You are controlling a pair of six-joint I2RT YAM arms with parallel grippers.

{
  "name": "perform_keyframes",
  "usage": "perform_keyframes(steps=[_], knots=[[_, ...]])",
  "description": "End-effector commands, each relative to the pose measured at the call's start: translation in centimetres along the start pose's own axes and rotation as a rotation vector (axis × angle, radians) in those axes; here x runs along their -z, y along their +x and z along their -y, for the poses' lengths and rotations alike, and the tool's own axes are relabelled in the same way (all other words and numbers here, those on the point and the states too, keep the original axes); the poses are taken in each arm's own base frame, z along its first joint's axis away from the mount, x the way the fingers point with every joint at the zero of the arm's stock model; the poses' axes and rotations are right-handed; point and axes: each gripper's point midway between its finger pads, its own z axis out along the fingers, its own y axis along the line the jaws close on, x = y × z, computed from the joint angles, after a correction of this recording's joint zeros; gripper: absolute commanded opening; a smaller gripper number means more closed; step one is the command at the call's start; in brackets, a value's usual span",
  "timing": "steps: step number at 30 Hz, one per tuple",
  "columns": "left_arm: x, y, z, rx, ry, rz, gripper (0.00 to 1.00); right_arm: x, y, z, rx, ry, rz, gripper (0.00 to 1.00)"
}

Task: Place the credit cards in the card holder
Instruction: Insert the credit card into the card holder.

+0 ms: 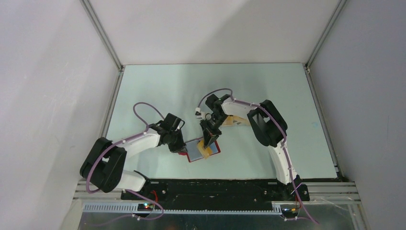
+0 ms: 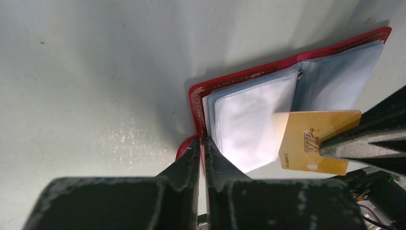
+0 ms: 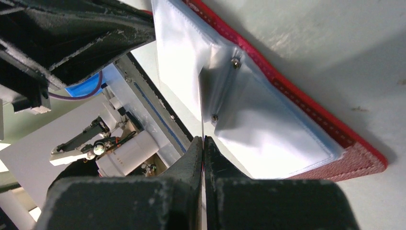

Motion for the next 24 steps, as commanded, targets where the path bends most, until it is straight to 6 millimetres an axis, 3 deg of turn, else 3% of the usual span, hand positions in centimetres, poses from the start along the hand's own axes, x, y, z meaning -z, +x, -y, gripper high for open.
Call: perform_keyframes(steps=[1, 15, 24], knots=[[-1.0, -0.1, -0.2, -0.024, -0.004, 0.003, 0.09, 0.0, -1.4, 0.8, 0.013, 0.033, 0.016, 0.0], [-1.1, 0.0, -0.1, -0.027, -0.001, -0.007, 0.07, 0.2, -5.2, 1.0, 0.027, 0.067, 0.13, 0.0], [-0.9, -0.1, 0.0, -0.025, 0.005, -0.002, 0.05, -1.9, -3.7, 1.1, -0.059, 0.08, 0.16, 0.0]])
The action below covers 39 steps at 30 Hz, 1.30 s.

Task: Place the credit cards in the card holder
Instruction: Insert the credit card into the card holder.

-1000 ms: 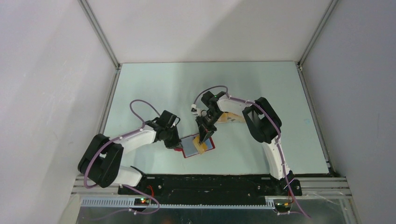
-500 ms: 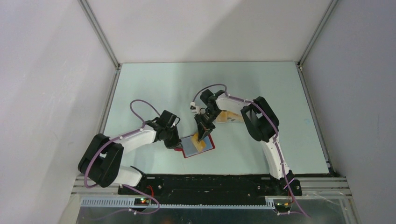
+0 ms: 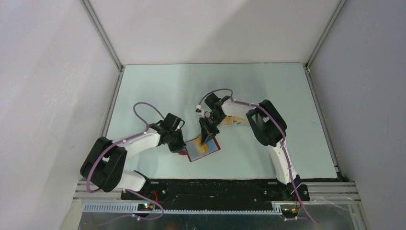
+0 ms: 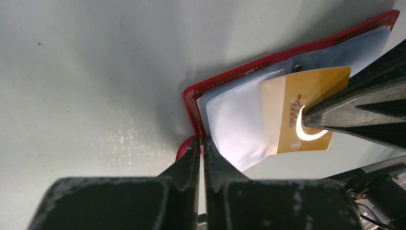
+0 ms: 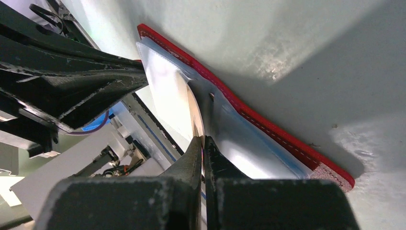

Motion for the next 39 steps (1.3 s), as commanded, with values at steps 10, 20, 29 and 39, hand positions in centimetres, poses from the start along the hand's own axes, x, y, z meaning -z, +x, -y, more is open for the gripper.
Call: perform_keyframes(steps=[10, 20, 29, 39], knots=[[-0.8, -0.1, 0.0, -0.026, 0.004, 0.009, 0.04, -2.1, 0.6, 0.3, -0.022, 0.119, 0.087, 0.25], [-0.5, -0.4, 0.2, -0.016, 0.014, 0.023, 0.02, -2.8, 1.0, -1.0, 0.002, 0.276, 0.072, 0.62], [-0.1, -0.6, 0.1, 0.007, 0.044, 0.041, 0.0, -4.0, 1.9, -6.8, 0.065, 0.027, 0.061, 0.74], [1.4, -1.7, 0.2, 0.008, 0.097, 0.109, 0.03, -3.4, 1.8, -7.6, 0.125, 0.021, 0.079, 0.83]])
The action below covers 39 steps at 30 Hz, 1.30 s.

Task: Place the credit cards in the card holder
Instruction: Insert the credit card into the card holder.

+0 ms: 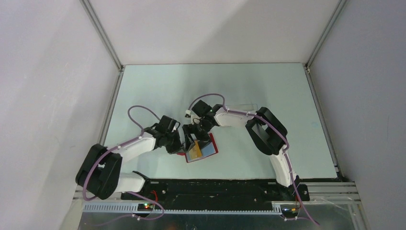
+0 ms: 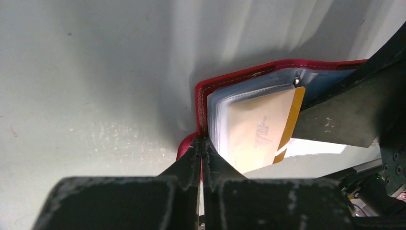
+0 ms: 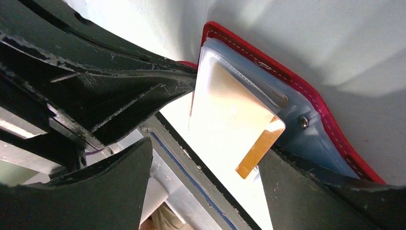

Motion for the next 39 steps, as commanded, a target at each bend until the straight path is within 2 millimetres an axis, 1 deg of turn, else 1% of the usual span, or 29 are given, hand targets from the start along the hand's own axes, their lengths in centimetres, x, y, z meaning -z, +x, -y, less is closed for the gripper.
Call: perform_keyframes(steps=[1, 2, 3, 4, 5, 6, 7, 8, 9, 11, 12, 13, 14, 18, 21, 24, 25, 26, 27, 30, 31, 32, 33, 34, 35, 36, 37, 38, 39], knots=[[1.5, -2.0, 1.2, -0.036, 0.072, 0.107, 0.04, 0.7, 0.4, -2.4, 0.096, -0.011, 0.026, 0.83], [1.9, -2.5, 1.4, -0.065, 0.081, 0.13, 0.08, 1.0, 0.4, -1.9, 0.101, 0.033, 0.036, 0.85], [2.6, -3.0, 1.6, -0.08, 0.083, 0.162, 0.11, 1.7, 0.2, -2.2, 0.114, 0.05, 0.055, 0.86], [3.3, -3.7, 2.0, -0.117, 0.087, 0.189, 0.2, 2.2, 0.1, -1.7, 0.114, 0.091, 0.065, 0.87], [3.9, -4.1, 1.7, -0.132, 0.069, 0.217, 0.23, 3.0, 0.0, -2.0, 0.122, 0.103, 0.082, 0.88], [4.5, -4.8, 2.0, -0.165, 0.063, 0.245, 0.33, 3.3, -0.1, -1.7, 0.121, 0.129, 0.091, 0.89], [5.0, -5.3, 1.6, -0.179, 0.034, 0.267, 0.41, 3.9, 0.0, -2.0, 0.127, 0.133, 0.103, 0.9], [5.5, -5.9, 1.9, -0.216, 0.031, 0.289, 0.45, 4.2, 0.0, -1.7, 0.119, 0.148, 0.11, 0.91], [5.6, -6.2, 1.6, -0.23, 0.009, 0.295, 0.5, 4.6, 0.1, -1.9, 0.119, 0.15, 0.117, 0.91], [5.7, -6.8, 1.9, -0.292, -0.003, 0.292, 0.52, 5.1, 0.3, -1.6, 0.09, 0.155, 0.123, 0.92], [5.4, -6.9, 2.3, -0.303, 0.0, 0.274, 0.52, 5.3, 0.3, -1.7, 0.088, 0.142, 0.131, 0.92], [5.2, -7.0, 2.5, -0.319, 0.004, 0.262, 0.52, 5.2, 0.7, -1.4, 0.068, 0.125, 0.117, 0.92], [4.8, -7.0, 3.0, -0.322, 0.012, 0.237, 0.52, 5.1, 0.6, -1.5, 0.055, 0.113, 0.124, 0.92], [3.9, -7.3, 3.6, -0.305, 0.009, 0.197, 0.52, 3.7, 0.8, -0.6, 0.011, 0.105, 0.1, 0.91], [3.6, -7.6, 3.7, -0.278, 0.003, 0.192, 0.5, 2.5, 0.5, -0.8, 0.004, 0.064, 0.075, 0.89], [3.3, -7.6, 3.5, -0.247, 0.0, 0.18, 0.49, 1.2, 0.1, -0.7, -0.002, 0.053, 0.041, 0.87], [3.3, -7.6, 3.3, -0.236, 0.001, 0.178, 0.49, 0.6, 0.3, -0.7, -0.002, 0.046, 0.024, 0.87], [3.3, -7.6, 3.3, -0.232, 0.002, 0.179, 0.49, 0.5, 0.0, -1.1, 0.006, 0.036, 0.026, 0.87], [3.3, -7.6, 3.2, -0.228, 0.004, 0.179, 0.49, 0.0, 0.3, -1.4, 0.009, 0.023, 0.006, 0.87], [3.3, -7.7, 3.3, -0.235, 0.015, 0.181, 0.49, -0.5, 0.4, -3.0, 0.038, -0.028, -0.022, 0.85], [3.3, -7.7, 3.5, -0.24, 0.024, 0.178, 0.49, -0.3, 0.4, -3.6, 0.052, -0.048, -0.016, 0.85], [3.2, -7.7, 3.5, -0.251, 0.029, 0.175, 0.5, -0.2, 0.5, -3.7, 0.049, -0.048, -0.015, 0.85], [2.9, -7.6, 3.8, -0.257, 0.042, 0.163, 0.5, 0.6, 0.3, -4.1, 0.06, -0.042, 0.012, 0.86], [2.8, -7.6, 3.9, -0.266, 0.047, 0.155, 0.51, 0.9, 0.3, -3.5, 0.042, -0.018, 0.028, 0.86], [2.5, -7.4, 4.3, -0.275, 0.069, 0.138, 0.52, 2.0, 0.2, -3.9, 0.045, -0.015, 0.054, 0.86], [2.3, -7.3, 4.6, -0.289, 0.083, 0.128, 0.53, 2.4, 0.4, -2.9, 0.017, 0.008, 0.063, 0.86], [2.0, -7.1, 5.1, -0.296, 0.11, 0.105, 0.53, 3.4, 0.5, -3.3, 0.019, 0.008, 0.086, 0.86], [1.7, -6.9, 5.5, -0.307, 0.133, 0.077, 0.53, 4.2, 0.9, -2.6, -0.006, 0.03, 0.101, 0.86], [1.5, -6.8, 5.7, -0.314, 0.145, 0.067, 0.53, 4.4, 1.5, -1.9, -0.027, 0.048, 0.096, 0.86]])
